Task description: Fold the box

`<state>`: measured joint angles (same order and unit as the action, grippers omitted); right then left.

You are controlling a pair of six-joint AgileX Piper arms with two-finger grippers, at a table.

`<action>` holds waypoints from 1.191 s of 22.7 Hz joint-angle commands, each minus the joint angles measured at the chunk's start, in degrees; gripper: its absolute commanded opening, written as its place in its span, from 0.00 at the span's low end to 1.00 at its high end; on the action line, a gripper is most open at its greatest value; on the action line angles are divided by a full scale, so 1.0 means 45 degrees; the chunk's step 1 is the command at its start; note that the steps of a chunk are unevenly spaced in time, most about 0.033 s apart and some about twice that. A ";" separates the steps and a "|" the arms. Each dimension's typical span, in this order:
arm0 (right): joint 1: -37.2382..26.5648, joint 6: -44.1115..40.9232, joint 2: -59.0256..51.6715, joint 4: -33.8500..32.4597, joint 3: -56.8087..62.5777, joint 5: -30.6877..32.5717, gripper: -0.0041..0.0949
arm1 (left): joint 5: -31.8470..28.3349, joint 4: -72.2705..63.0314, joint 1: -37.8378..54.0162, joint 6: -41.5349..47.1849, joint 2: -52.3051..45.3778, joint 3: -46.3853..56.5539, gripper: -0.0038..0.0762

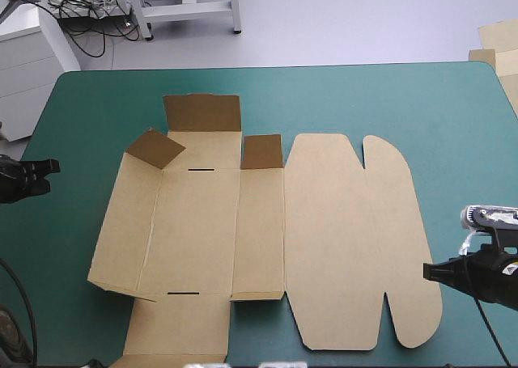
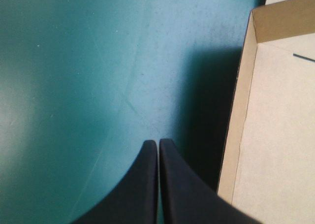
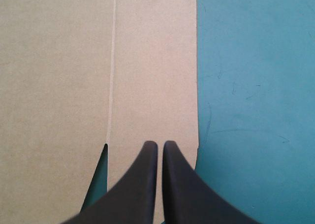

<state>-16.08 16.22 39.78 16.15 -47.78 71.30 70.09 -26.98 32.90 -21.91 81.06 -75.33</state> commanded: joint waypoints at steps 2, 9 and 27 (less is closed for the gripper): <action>0.0005 0.0163 0.0034 0.0303 -0.0307 -0.0280 0.06 | -0.0104 -0.0036 0.0007 -0.0032 -0.0379 -0.0315 0.05; 0.0005 0.0348 0.0034 0.0450 -0.0307 -0.0408 0.06 | 0.0439 0.0447 0.0007 -0.0032 -0.0249 -0.0315 0.24; 0.0005 0.0348 0.0034 0.0583 -0.0307 -0.0419 0.02 | 0.0788 -0.2219 -0.0227 -0.1677 -0.0249 0.0488 0.95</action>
<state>-16.08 17.25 39.78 17.61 -47.73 71.30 70.67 -32.13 32.84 -26.19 81.40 -73.76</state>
